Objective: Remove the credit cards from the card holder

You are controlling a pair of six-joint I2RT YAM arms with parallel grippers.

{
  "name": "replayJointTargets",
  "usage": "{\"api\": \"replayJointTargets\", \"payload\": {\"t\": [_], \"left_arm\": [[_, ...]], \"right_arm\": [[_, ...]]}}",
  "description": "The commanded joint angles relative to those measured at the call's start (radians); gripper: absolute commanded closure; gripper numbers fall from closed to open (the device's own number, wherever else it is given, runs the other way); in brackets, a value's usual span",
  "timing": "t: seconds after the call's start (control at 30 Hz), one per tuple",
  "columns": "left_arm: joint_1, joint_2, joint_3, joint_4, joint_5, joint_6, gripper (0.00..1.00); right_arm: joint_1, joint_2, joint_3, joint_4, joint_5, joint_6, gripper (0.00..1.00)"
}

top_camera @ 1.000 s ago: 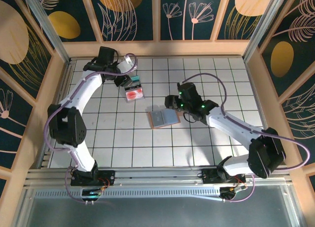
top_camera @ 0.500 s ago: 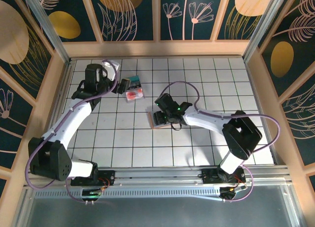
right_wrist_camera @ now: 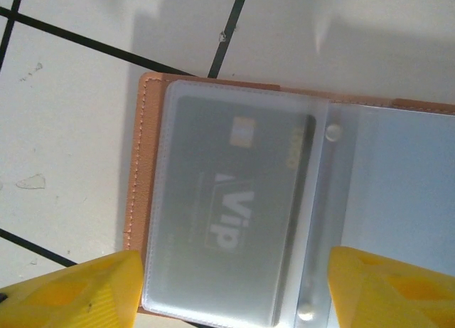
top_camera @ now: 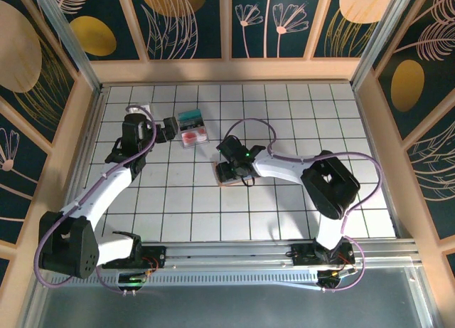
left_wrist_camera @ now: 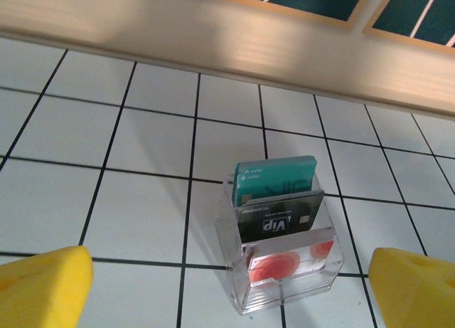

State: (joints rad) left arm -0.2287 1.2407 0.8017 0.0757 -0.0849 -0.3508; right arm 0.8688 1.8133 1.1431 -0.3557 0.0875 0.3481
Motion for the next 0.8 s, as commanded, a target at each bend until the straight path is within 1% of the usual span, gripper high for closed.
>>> {"api": "replayJointTargets", "payload": {"t": [0.0,0.17,0.37,0.53,0.67,0.77], "left_arm": [[0.005,-0.022,-0.017,0.053,-0.021,-0.075,0.01],[0.005,-0.014,-0.025,0.061,-0.012,-0.082,0.01],[0.006,-0.001,-0.024,0.062,-0.004,-0.085,0.01],[0.005,0.0,-0.021,0.064,0.007,-0.085,0.01],[0.005,-0.005,-0.021,0.067,0.013,-0.082,0.01],[0.005,-0.013,-0.021,0.072,0.025,-0.076,0.01]], "right_arm": [[0.005,0.024,0.03,0.004,0.015,-0.018,0.28],[0.005,0.047,0.02,0.022,-0.019,-0.017,0.27],[0.005,0.066,0.007,0.02,-0.022,-0.013,0.27],[0.003,0.08,0.0,0.011,-0.022,-0.002,0.34],[-0.002,0.078,-0.005,0.01,-0.035,0.002,0.45],[-0.008,0.061,-0.009,0.022,-0.066,0.006,0.51]]}}
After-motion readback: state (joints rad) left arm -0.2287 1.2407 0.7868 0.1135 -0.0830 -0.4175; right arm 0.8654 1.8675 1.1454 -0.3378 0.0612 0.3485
